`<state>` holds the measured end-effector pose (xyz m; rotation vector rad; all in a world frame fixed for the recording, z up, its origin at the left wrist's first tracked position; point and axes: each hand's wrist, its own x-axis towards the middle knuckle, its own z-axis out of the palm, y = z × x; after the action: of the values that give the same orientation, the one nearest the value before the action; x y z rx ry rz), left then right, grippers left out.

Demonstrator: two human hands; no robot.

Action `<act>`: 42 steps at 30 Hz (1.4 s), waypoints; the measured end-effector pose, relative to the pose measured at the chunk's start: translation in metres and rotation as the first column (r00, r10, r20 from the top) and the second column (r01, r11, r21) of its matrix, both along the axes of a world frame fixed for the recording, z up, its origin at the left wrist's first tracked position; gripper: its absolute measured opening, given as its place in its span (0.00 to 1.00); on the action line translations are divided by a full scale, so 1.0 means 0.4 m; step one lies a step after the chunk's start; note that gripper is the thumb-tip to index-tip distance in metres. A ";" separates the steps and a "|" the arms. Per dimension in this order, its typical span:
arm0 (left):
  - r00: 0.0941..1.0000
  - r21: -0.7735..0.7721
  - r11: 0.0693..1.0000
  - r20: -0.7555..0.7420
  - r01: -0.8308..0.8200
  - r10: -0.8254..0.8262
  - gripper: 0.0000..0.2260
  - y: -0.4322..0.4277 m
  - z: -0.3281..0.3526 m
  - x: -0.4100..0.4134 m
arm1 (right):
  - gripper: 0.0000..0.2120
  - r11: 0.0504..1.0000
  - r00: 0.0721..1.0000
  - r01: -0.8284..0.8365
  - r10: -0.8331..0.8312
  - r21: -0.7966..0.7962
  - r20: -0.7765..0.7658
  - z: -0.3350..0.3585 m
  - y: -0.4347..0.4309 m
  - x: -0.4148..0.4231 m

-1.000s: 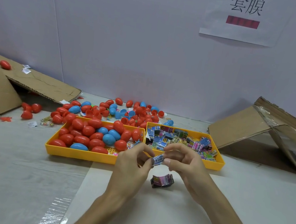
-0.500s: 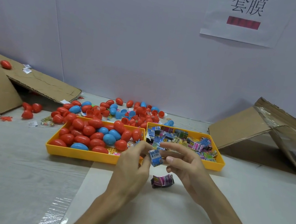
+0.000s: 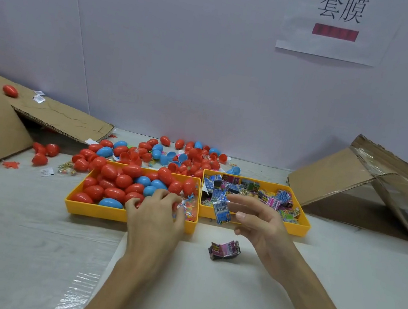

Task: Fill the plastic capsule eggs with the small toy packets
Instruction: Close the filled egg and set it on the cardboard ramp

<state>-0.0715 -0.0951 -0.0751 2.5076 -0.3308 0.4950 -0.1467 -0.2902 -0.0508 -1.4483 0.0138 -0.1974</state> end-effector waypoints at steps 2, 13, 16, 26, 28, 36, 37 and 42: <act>1.000 -0.066 0.998 0.022 0.002 0.000 0.08 0.001 0.001 0.000 | 0.16 1.000 1.000 0.003 -0.003 -0.010 0.000 -0.001 -0.002 0.001; 0.910 -0.701 0.648 0.003 0.298 -0.416 0.17 -0.014 0.031 -0.018 | 0.18 1.000 1.000 0.002 -0.003 0.019 0.017 0.001 -0.003 0.001; 0.863 -0.771 0.560 -0.030 0.302 -0.505 0.16 -0.018 0.035 -0.021 | 0.18 0.999 0.999 0.005 -0.007 0.054 0.035 0.004 -0.006 0.000; 0.753 -0.859 0.423 -0.069 0.289 -0.654 0.15 -0.009 0.046 -0.027 | 0.20 0.998 0.997 0.042 -0.044 0.047 0.061 -0.001 -0.016 0.005; 0.742 -0.854 0.423 -0.067 0.304 -0.667 0.16 -0.010 0.046 -0.030 | 0.20 0.999 0.997 0.043 -0.044 0.021 0.062 -0.003 -0.015 0.006; 0.770 -0.879 0.385 -0.034 0.280 -0.637 0.16 -0.006 0.045 -0.023 | 0.19 0.996 0.994 0.074 -0.071 -0.041 0.086 0.007 -0.022 0.004; 0.764 -0.881 0.381 -0.035 0.281 -0.644 0.16 -0.006 0.045 -0.023 | 0.18 0.997 0.994 0.071 -0.068 -0.036 0.087 0.008 -0.025 0.003; 0.728 -0.877 0.375 -0.043 0.300 -0.684 0.16 -0.012 0.044 -0.029 | 0.19 0.998 0.994 0.055 -0.053 -0.017 0.091 0.005 -0.021 0.002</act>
<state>-0.0830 -0.1000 -0.0575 1.3600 -0.5301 -0.1557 -0.1459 -0.2987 -0.0487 -1.4578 -0.0230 -0.3079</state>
